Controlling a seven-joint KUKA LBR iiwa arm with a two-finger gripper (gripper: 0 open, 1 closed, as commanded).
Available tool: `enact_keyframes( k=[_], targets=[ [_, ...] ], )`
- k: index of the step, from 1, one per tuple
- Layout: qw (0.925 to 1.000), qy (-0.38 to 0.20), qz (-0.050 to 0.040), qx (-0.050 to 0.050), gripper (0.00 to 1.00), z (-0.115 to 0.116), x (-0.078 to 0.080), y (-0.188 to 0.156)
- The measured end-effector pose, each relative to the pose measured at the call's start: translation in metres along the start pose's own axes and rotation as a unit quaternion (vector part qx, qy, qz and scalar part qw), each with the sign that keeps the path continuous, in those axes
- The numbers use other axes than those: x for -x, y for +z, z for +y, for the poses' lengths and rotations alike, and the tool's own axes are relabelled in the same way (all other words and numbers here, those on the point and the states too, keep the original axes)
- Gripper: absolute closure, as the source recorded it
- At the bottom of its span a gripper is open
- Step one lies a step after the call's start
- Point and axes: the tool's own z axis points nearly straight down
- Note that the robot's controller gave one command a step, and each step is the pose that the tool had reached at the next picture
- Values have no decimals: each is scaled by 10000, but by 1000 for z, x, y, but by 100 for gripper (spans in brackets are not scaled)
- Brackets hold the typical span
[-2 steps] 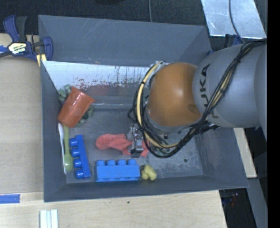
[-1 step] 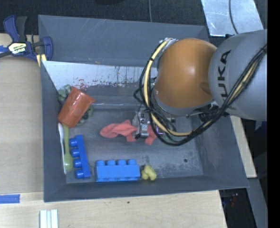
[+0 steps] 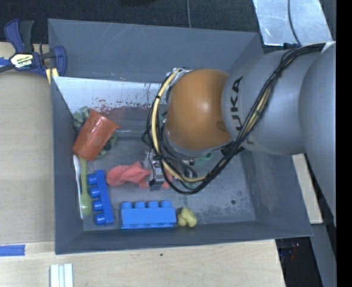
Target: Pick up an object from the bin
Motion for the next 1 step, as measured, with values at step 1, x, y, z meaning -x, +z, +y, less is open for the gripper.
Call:
enact_keyframes(
  k=[1],
  targets=[
    [9999,-92,66,-12,100,1,-5,-19]
  ],
)
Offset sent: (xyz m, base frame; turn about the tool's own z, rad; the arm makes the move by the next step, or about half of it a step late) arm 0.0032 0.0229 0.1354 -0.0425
